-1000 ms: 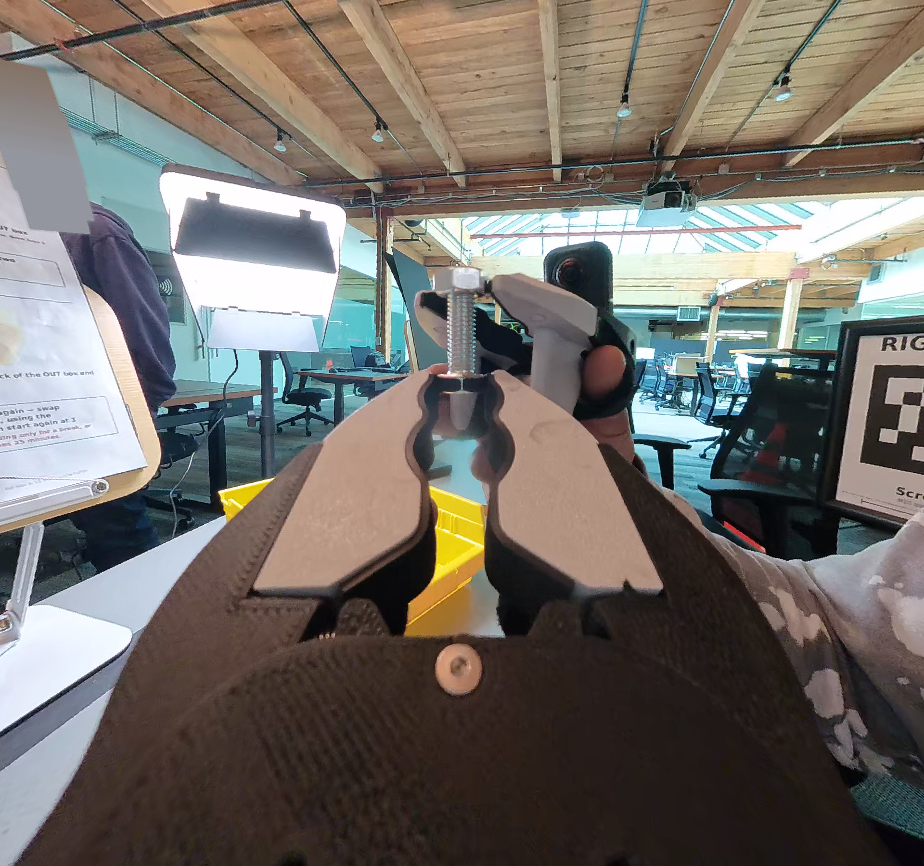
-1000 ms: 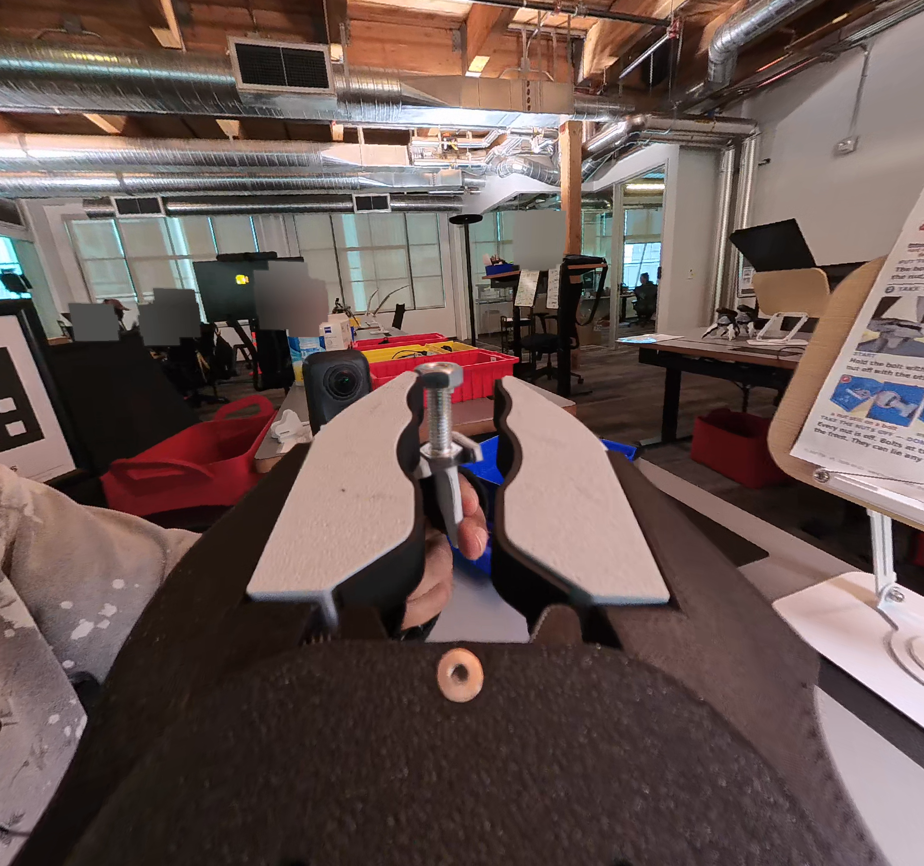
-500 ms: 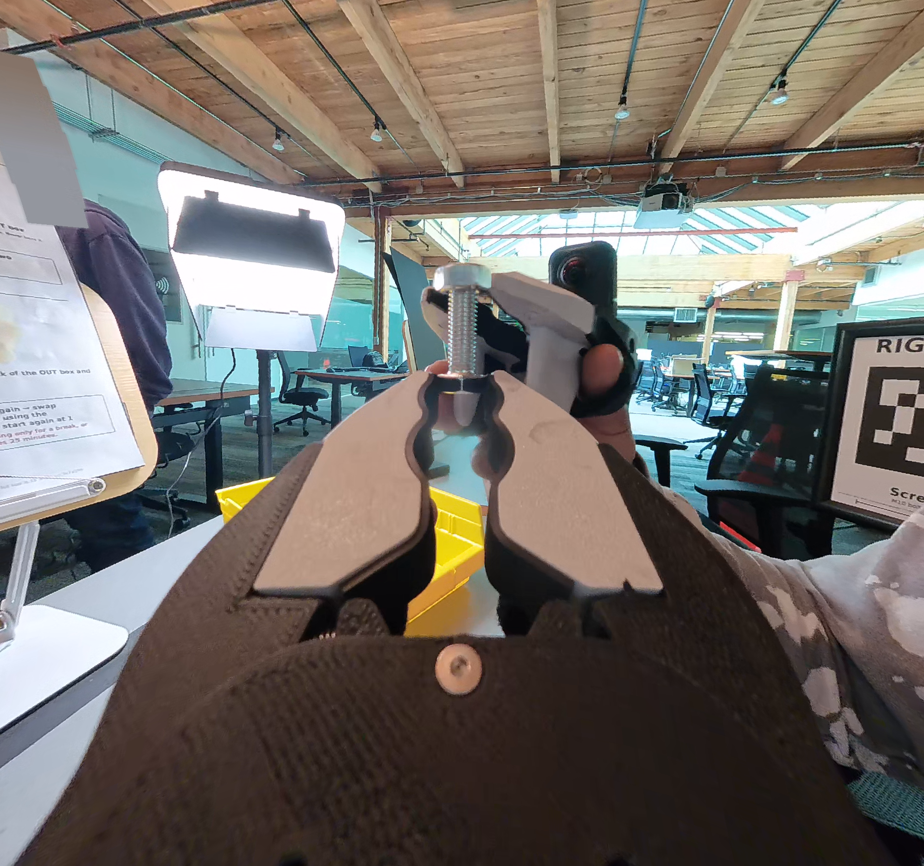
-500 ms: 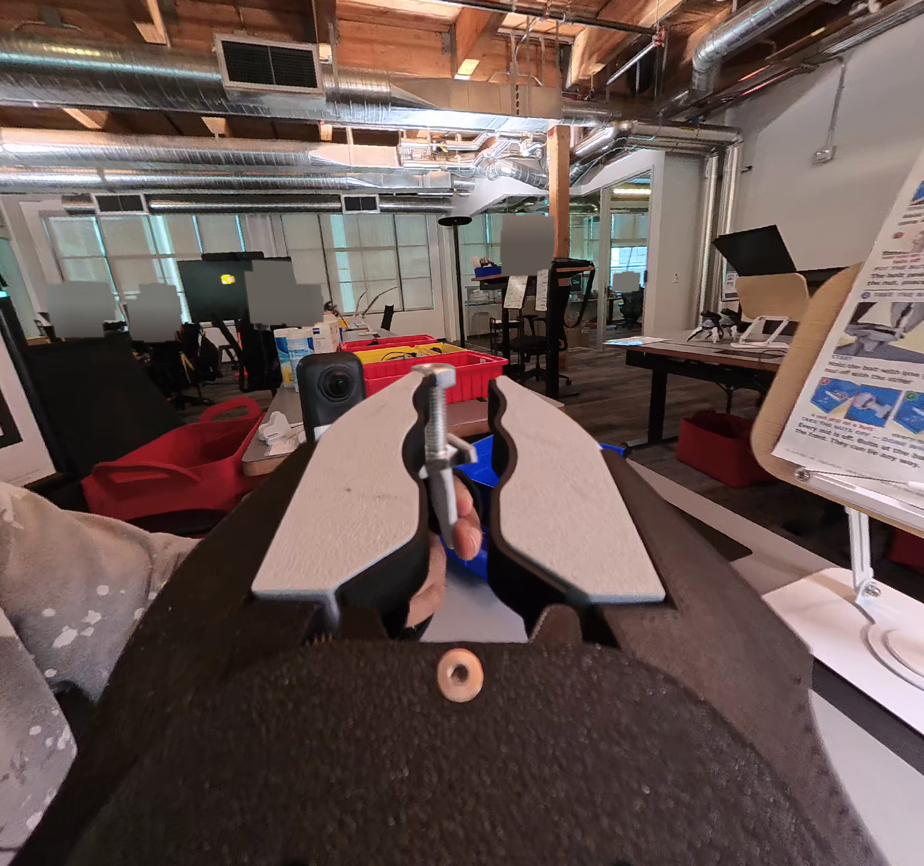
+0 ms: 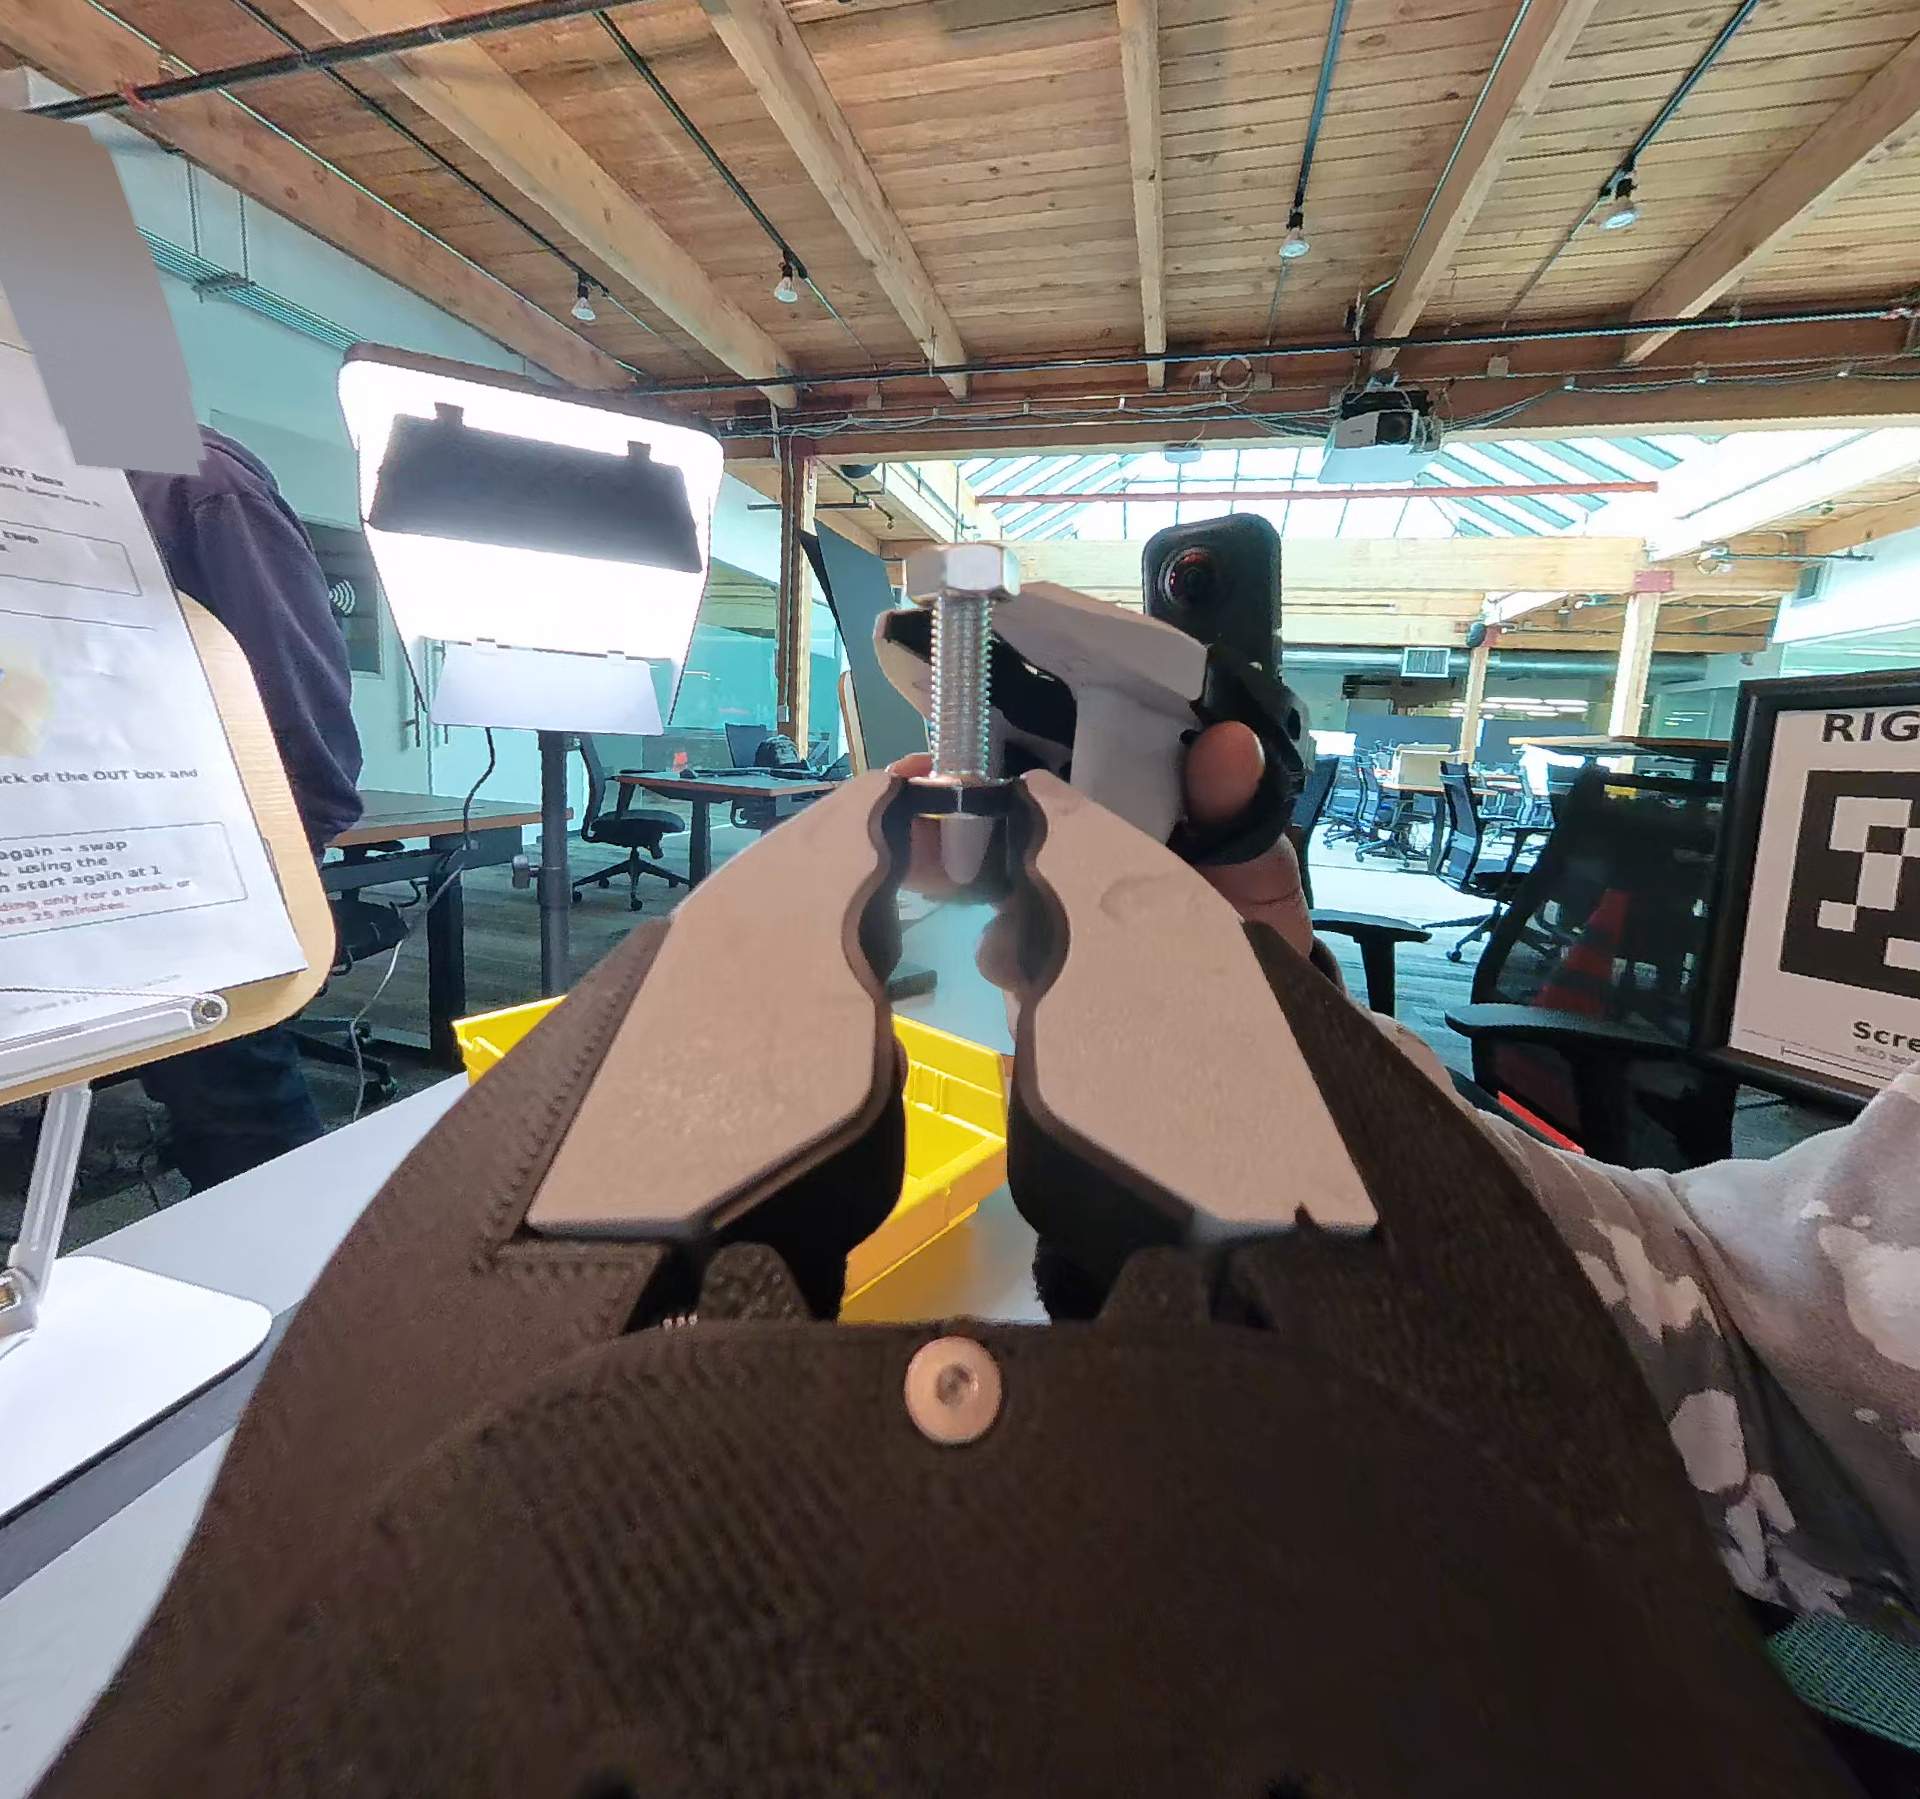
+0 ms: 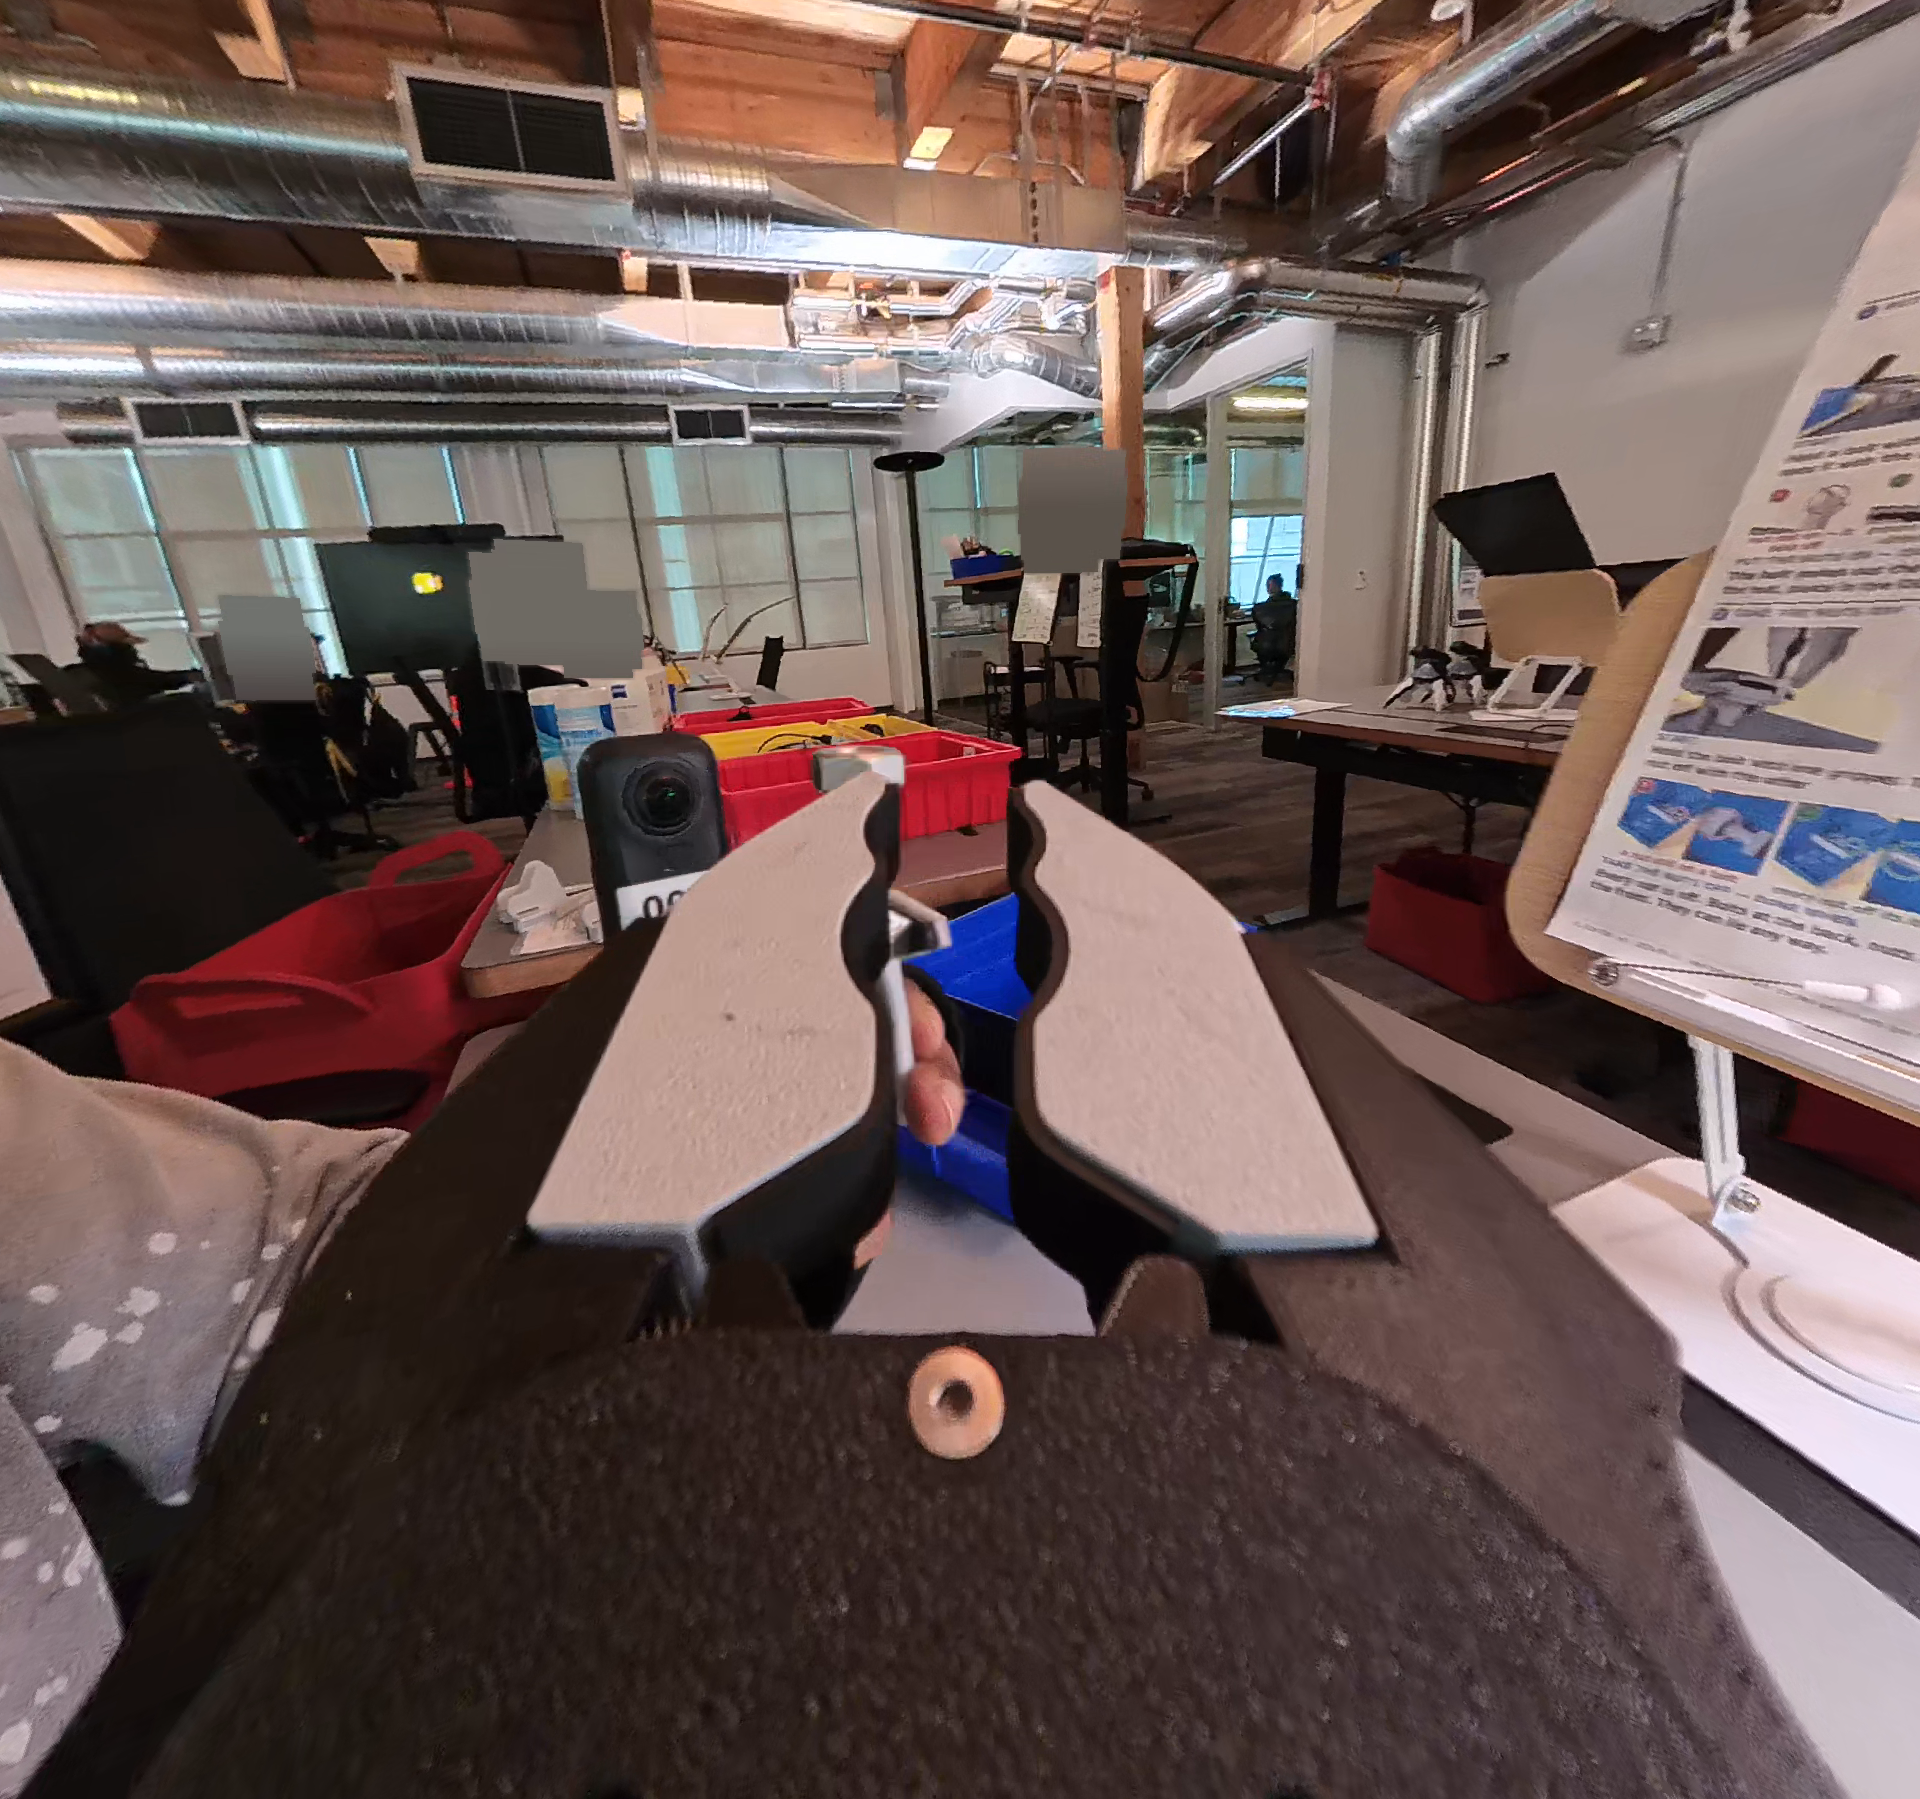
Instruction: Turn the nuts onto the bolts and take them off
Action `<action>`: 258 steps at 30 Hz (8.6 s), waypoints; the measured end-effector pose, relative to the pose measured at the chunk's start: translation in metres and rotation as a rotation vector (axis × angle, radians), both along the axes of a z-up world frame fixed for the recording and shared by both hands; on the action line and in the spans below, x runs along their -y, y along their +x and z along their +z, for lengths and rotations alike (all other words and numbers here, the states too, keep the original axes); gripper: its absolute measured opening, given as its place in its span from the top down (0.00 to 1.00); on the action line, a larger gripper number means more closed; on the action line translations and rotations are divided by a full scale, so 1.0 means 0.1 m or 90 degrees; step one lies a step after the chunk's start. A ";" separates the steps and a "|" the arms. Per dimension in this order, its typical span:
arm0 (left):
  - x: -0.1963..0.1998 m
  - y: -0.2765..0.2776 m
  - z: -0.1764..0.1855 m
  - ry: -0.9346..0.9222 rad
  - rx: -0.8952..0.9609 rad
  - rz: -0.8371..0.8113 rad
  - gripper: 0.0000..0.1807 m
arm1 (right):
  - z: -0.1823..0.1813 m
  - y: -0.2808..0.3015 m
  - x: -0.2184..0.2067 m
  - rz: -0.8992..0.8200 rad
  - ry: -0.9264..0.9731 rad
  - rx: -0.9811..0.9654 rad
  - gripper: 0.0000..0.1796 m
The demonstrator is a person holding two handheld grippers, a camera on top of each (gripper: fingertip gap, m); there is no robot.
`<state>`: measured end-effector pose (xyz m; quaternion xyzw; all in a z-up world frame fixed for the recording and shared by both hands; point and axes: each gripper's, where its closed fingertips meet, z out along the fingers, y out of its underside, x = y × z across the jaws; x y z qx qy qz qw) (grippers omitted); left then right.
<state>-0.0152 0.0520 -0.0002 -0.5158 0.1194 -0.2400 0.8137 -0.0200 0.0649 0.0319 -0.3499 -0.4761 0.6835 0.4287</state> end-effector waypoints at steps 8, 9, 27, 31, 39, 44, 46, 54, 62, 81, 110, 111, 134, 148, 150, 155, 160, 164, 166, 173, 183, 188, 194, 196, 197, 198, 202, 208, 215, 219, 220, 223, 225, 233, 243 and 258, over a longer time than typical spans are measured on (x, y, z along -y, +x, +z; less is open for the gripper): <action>-0.04 0.03 -0.06 -0.012 -0.009 0.001 0.90 | -0.01 -0.01 0.15 0.015 0.031 0.003 0.85; -0.05 0.05 -0.07 -0.013 -0.013 0.001 0.90 | -0.02 -0.02 0.17 0.016 0.036 0.006 0.85; -0.06 0.06 -0.22 0.029 -0.093 0.001 0.90 | -0.28 -0.10 0.24 0.106 0.034 0.073 0.94; -0.08 -0.10 -0.33 0.037 -0.081 -0.016 0.90 | -0.45 -0.15 0.08 0.110 0.046 0.067 0.94; 0.01 -0.71 -0.13 0.058 -0.019 0.075 0.90 | -0.47 -0.21 -0.68 -0.009 -0.053 0.032 0.91; -0.04 -0.79 -0.18 0.045 -0.025 0.100 0.90 | -0.30 0.01 -1.13 -0.092 -0.120 -0.028 0.91; -0.05 -0.81 -0.20 0.039 -0.022 0.102 0.90 | -0.22 0.11 -1.24 -0.123 -0.121 -0.050 0.91; -0.09 -0.85 -0.26 0.025 -0.010 0.107 0.90 | -0.10 0.25 -1.34 -0.173 -0.117 -0.086 0.91; -0.13 -0.88 -0.31 0.010 -0.007 0.110 0.90 | -0.10 0.28 -1.36 -0.181 -0.124 -0.091 0.91; -0.20 -0.90 -0.41 -0.012 -0.004 0.111 0.90 | -0.15 0.25 -1.38 -0.187 -0.131 -0.080 0.92; -0.52 -0.43 -1.07 -0.266 -0.128 -0.015 0.88 | -1.46 -0.35 -0.45 -0.130 0.553 0.262 0.95; -0.53 -0.49 -1.03 -0.256 -0.108 0.005 0.86 | -1.42 -0.33 -0.57 -0.151 0.539 0.265 0.95; -0.75 -0.79 -1.36 -0.290 -0.127 0.227 0.78 | -2.94 0.09 -4.48 -0.391 0.343 0.959 0.95; -0.75 -0.85 -1.37 -0.306 -0.100 0.215 0.78 | -2.13 -0.33 -3.20 -0.280 0.220 0.820 0.75; -0.74 -0.82 -1.35 -0.305 -0.103 0.212 0.78 | -2.24 -0.35 -3.05 -0.288 0.205 0.864 0.71; -0.68 -0.77 -1.20 -0.282 -0.118 0.214 0.79 | -2.40 -0.40 -3.12 -0.374 0.217 0.910 0.75; -0.60 -0.77 -1.04 -0.260 -0.116 0.215 0.80 | -2.41 -0.31 -3.13 -0.383 0.202 0.946 0.85; -0.56 -0.80 -0.95 -0.246 -0.113 0.221 0.80 | -2.42 -0.03 -3.27 -0.407 0.203 0.975 0.88; -0.55 -0.82 -0.93 -0.242 -0.112 0.225 0.80 | -2.42 0.17 -3.38 -0.436 0.208 0.988 0.90; -0.58 -0.85 -0.94 -0.244 -0.121 0.239 0.80 | -1.98 0.07 -3.46 -0.583 0.210 0.773 0.87; -0.62 -0.95 -1.10 -0.264 -0.145 0.259 0.81 | -2.68 -1.04 -3.75 -0.548 -0.002 0.576 0.79; -0.70 -1.10 -1.35 -0.297 -0.184 0.289 0.81 | -2.91 -1.33 -4.25 -0.511 -0.055 0.647 0.77; -0.76 -1.17 -1.55 -0.328 -0.178 0.280 0.81 | -3.01 -1.54 -4.66 -0.471 -0.075 0.702 0.77; -0.77 -1.17 -1.57 -0.331 -0.176 0.277 0.81 | -3.01 -1.62 -4.74 -0.457 -0.057 0.717 0.77; -0.77 -1.16 -1.58 -0.331 -0.175 0.274 0.81 | -3.00 -1.66 -4.77 -0.450 -0.051 0.726 0.77; -0.78 -1.15 -1.59 -0.333 -0.174 0.271 0.81 | -3.00 -1.70 -4.80 -0.443 -0.048 0.734 0.77; -0.79 -1.14 -1.63 -0.340 -0.174 0.263 0.81 | -3.00 -1.82 -4.94 -0.443 -0.038 0.766 0.77; -0.81 -1.17 -1.70 -0.352 -0.172 0.259 0.81 | -3.11 -1.93 -5.04 -0.438 -0.047 0.808 0.78; -0.82 -1.18 -1.75 -0.359 -0.173 0.255 0.81 | -3.16 -2.00 -5.11 -0.428 -0.021 0.836 0.79; -0.82 -1.20 -1.78 -0.365 -0.169 0.254 0.81 | -3.21 -2.02 -5.09 -0.414 -0.006 0.855 0.80; -0.82 -1.20 -1.79 -0.367 -0.168 0.253 0.81 | -3.23 -2.01 -5.09 -0.411 -0.001 0.862 0.80; -0.82 -1.20 -1.80 -0.368 -0.168 0.253 0.81 | -3.24 -2.03 -5.08 -0.403 0.003 0.863 0.81; -0.83 -1.21 -1.80 -0.369 -0.167 0.252 0.81 | -3.25 -2.03 -5.09 -0.401 0.011 0.863 0.82; -0.83 -1.22 -1.83 -0.373 -0.166 0.251 0.81 | -3.25 -2.03 -5.10 -0.390 0.055 0.857 0.87; -0.83 -1.24 -1.84 -0.375 -0.164 0.253 0.81 | -3.25 -2.06 -4.93 -0.317 0.133 0.840 0.91; -0.79 -1.22 -1.68 -0.350 -0.173 0.265 0.82 | -3.02 -1.12 -3.77 -0.313 -0.035 0.823 0.91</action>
